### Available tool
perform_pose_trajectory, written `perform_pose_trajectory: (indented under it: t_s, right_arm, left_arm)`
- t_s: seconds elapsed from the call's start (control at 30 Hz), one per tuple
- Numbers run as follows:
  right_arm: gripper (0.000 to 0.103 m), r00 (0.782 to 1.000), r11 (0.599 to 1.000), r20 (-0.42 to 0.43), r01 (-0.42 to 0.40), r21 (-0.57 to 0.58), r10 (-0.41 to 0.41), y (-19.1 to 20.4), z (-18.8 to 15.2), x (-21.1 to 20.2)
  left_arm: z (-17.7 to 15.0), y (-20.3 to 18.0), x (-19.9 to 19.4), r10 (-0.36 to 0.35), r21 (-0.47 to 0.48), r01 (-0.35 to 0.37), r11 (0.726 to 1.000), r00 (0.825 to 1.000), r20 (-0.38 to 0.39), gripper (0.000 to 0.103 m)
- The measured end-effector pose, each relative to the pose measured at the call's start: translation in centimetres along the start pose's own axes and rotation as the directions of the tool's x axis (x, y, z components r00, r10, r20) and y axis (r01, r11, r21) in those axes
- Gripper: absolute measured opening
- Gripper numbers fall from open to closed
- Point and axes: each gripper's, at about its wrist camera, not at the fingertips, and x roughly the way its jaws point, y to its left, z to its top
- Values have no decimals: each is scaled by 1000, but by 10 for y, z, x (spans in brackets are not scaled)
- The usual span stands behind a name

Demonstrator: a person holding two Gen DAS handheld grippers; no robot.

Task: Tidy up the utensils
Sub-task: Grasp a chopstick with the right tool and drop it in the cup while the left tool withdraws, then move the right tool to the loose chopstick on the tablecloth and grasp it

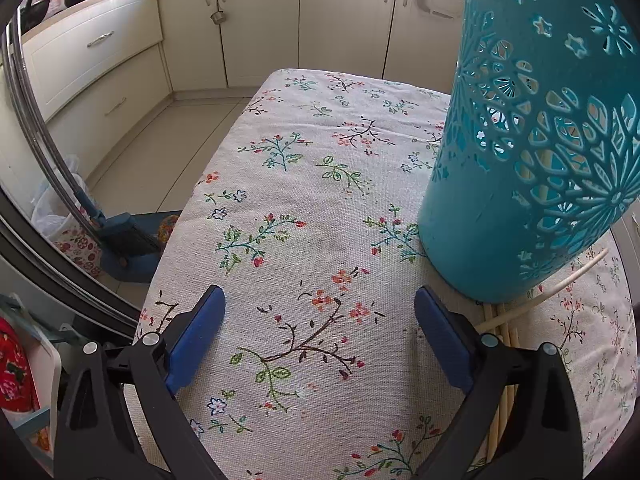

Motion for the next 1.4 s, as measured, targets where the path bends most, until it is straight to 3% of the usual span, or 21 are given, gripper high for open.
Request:
perform_pose_trajectory:
  t_s: [0.03, 0.1, 0.2, 0.3, 0.37, 0.5, 0.57, 0.7, 0.87, 0.93, 1.0, 1.07, 1.13, 1.2, 1.3, 1.33, 1.4]
  right_arm:
    - [63, 999, 998, -41, 26, 60, -23, -15, -14, 7]
    - [56, 984, 979, -153, 114, 169, -88, -48, -43, 28]
    - [45, 945, 924, -268, 263, 277, -188, -90, -67, 58]
    - [42, 917, 883, -297, 355, 306, -266, -106, -70, 80]
    - [42, 901, 867, -282, 407, 287, -330, -107, -67, 91]
    - [42, 847, 851, -235, 511, 120, -476, -93, -57, 117]
    - [36, 818, 836, -216, 549, 17, -533, -88, -54, 126]
    - [22, 818, 838, -223, 545, 5, -531, -103, -39, 127]
    - [13, 790, 812, -224, 583, -16, -571, -132, -14, 134]
    - [12, 797, 825, -252, 565, -12, -550, -138, -8, 137]
    - [19, 808, 842, -299, 539, 29, -507, -142, -5, 137]
    - [39, 813, 844, -313, 532, 62, -490, -141, -10, 128]
    - [43, 801, 846, -320, 534, -2, -506, -128, -22, 126]
    - [44, 774, 823, -286, 555, -122, -564, -114, -30, 134]
    - [30, 780, 823, -263, 534, -194, -568, -108, -29, 142]
    - [18, 784, 829, -269, 519, -210, -559, -107, -27, 146]
    - [14, 782, 830, -284, 497, -255, -555, -106, -22, 153]
  left_arm:
    - [0, 0, 1, -2, 0, 2, 1000, 1000, 0, 92]
    - [0, 0, 1, -5, -1, 5, 1000, 1000, 1, 92]
    - [0, 0, 1, -11, 2, 11, 1000, 1000, 1, 92]
    - [0, 1, 0, -17, -2, 17, 1000, 1000, 3, 93]
    - [0, 1, 0, -19, -2, 19, 1000, 1000, 3, 93]
    - [0, 2, 0, -23, -3, 23, 1000, 1000, 4, 93]
    - [0, 3, -1, -29, -7, 29, 1000, 1000, 5, 93]
    - [0, 4, -1, -35, -8, 35, 999, 999, 6, 93]
    - [0, 4, 0, -38, -9, 38, 999, 999, 6, 94]
    - [0, 5, 0, -39, -8, 39, 999, 999, 6, 94]
    - [0, 4, 0, -38, -7, 38, 999, 999, 6, 94]
    - [0, 5, 0, -40, -7, 40, 999, 999, 6, 94]
    - [0, 4, 0, -39, -5, 39, 999, 999, 6, 94]
    - [0, 3, 1, -37, 1, 37, 999, 999, 5, 94]
    - [0, 2, 1, -42, -1, 42, 999, 999, 5, 94]
    - [0, 3, 0, -43, -2, 43, 999, 999, 6, 94]
    - [0, 2, 0, -41, 0, 41, 999, 999, 5, 94]
